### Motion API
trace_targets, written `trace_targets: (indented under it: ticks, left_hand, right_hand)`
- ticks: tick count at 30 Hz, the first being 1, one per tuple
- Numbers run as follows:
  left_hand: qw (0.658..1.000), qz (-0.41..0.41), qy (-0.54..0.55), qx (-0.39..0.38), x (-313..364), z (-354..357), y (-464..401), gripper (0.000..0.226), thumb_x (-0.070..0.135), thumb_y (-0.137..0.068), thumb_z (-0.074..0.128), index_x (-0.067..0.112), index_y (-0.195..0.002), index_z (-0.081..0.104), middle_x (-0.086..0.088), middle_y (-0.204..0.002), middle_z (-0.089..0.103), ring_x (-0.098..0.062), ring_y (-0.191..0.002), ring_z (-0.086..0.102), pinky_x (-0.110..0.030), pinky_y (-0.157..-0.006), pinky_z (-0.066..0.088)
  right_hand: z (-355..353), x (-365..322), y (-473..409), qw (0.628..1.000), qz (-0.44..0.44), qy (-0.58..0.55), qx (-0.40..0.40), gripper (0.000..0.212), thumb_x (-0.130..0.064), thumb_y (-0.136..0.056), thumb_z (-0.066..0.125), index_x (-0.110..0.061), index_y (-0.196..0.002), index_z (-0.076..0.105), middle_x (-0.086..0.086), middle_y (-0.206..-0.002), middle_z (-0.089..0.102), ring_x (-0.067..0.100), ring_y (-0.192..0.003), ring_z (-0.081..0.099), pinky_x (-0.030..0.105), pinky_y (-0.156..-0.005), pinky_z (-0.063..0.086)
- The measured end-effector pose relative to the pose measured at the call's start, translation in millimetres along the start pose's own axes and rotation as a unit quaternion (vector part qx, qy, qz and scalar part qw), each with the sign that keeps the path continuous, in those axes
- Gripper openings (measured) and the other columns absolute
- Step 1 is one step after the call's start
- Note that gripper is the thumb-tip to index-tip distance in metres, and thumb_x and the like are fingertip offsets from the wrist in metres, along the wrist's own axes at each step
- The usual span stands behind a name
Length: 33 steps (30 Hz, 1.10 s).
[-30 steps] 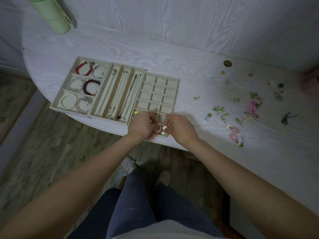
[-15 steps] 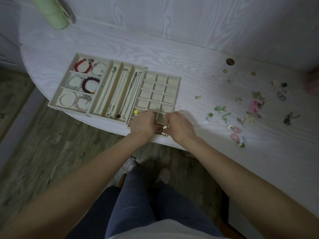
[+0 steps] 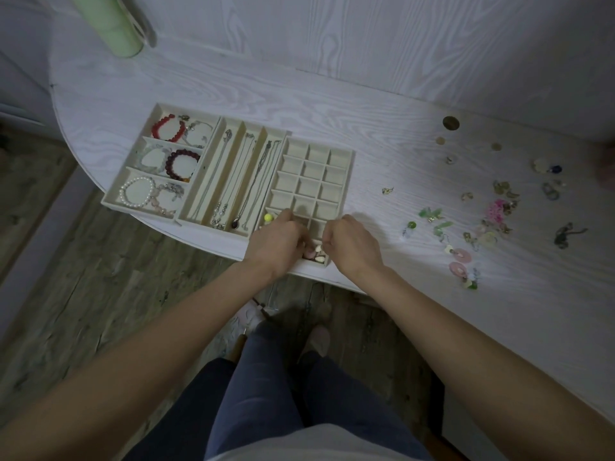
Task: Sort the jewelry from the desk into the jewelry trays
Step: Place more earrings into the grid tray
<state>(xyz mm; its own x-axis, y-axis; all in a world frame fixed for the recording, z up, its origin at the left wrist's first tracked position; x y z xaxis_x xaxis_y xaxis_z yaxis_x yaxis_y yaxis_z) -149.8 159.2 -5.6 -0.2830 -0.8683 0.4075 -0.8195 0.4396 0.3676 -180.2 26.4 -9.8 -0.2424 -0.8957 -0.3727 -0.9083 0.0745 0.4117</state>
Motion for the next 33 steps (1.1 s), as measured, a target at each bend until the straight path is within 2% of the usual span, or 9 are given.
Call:
trace_targets:
  ticks: [5, 8, 11, 16, 20, 28, 33]
  left_hand:
    - [0.997, 0.026, -0.066, -0.025, 1, -2, 3, 0.03, 0.018, -0.093, 0.051, 0.025, -0.117, 0.066, -0.005, -0.116, 0.045, -0.024, -0.098, 0.055, -0.033, -0.07, 0.044]
    - [0.99, 0.042, -0.135, -0.031, 1, -2, 4, 0.026, 0.016, -0.094, 0.05, 0.016, -0.114, 0.066, -0.006, -0.119, 0.042, -0.024, -0.103, 0.052, -0.032, -0.066, 0.038]
    - [0.983, 0.06, -0.171, -0.038, 2, -2, 6, 0.025, 0.015, -0.093, 0.05, 0.01, -0.113, 0.064, -0.007, -0.121, 0.041, -0.025, -0.11, 0.048, -0.034, -0.069, 0.038]
    - [0.974, 0.091, -0.204, -0.038, 4, -5, 8, 0.027, 0.017, -0.094, 0.05, 0.011, -0.117, 0.063, -0.007, -0.124, 0.04, -0.024, -0.115, 0.043, -0.031, -0.07, 0.035]
    - [0.972, 0.1, -0.209, -0.042, 4, -6, 9, 0.029, 0.019, -0.094, 0.05, 0.019, -0.121, 0.062, -0.006, -0.125, 0.04, -0.022, -0.117, 0.042, -0.033, -0.077, 0.042]
    - [0.972, 0.118, -0.2, -0.043, 4, -8, 12, 0.034, 0.019, -0.095, 0.049, 0.025, -0.127, 0.058, -0.007, -0.126, 0.039, -0.022, -0.119, 0.04, -0.035, -0.08, 0.043]
    - [0.973, 0.119, -0.193, -0.04, 4, -8, 14, 0.033, 0.017, -0.094, 0.049, 0.022, -0.125, 0.06, -0.007, -0.123, 0.04, -0.022, -0.116, 0.042, -0.034, -0.08, 0.043]
  right_hand:
    - [4, -5, 3, 0.997, -0.042, 0.066, 0.02, 0.015, -0.016, -0.093, 0.054, -0.011, -0.098, 0.068, 0.005, -0.107, 0.052, 0.025, -0.093, 0.058, 0.031, -0.065, 0.042]
    - [5, -8, 5, 0.989, -0.075, 0.122, 0.037, 0.015, -0.019, -0.094, 0.055, -0.012, -0.102, 0.065, 0.005, -0.11, 0.052, 0.023, -0.097, 0.056, 0.03, -0.063, 0.036]
    - [6, -8, 6, 0.987, -0.09, 0.125, 0.053, 0.011, -0.016, -0.093, 0.056, -0.014, -0.1, 0.064, 0.005, -0.108, 0.053, 0.022, -0.095, 0.056, 0.029, -0.062, 0.034]
    - [5, -8, 6, 0.991, -0.064, 0.11, 0.042, 0.013, -0.014, -0.091, 0.058, -0.014, -0.1, 0.068, 0.005, -0.109, 0.054, 0.023, -0.092, 0.059, 0.03, -0.064, 0.041]
    - [6, -6, 2, 0.997, -0.007, 0.065, 0.034, 0.015, -0.007, -0.087, 0.06, -0.016, -0.094, 0.07, 0.004, -0.108, 0.057, 0.024, -0.092, 0.059, 0.033, -0.07, 0.048]
    - [8, -10, -2, 0.996, 0.028, 0.081, 0.021, 0.02, -0.005, -0.088, 0.059, -0.016, -0.104, 0.064, 0.006, -0.115, 0.055, 0.027, -0.097, 0.059, 0.032, -0.069, 0.041]
    - [9, -11, -2, 0.996, 0.015, 0.091, 0.019, 0.021, -0.005, -0.088, 0.059, -0.015, -0.106, 0.065, 0.007, -0.114, 0.056, 0.028, -0.098, 0.059, 0.031, -0.068, 0.04]
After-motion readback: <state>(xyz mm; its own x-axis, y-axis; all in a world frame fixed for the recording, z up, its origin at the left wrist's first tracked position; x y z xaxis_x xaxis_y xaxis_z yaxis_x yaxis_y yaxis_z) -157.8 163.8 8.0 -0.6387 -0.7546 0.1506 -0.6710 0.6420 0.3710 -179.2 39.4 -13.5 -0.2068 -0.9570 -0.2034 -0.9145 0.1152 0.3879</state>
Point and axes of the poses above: each hand's wrist, its own y-axis away from the middle knuckle, its own z-axis out of the palm, x = y × z, the point moved 1 cm from there along -y, towards the middle knuckle
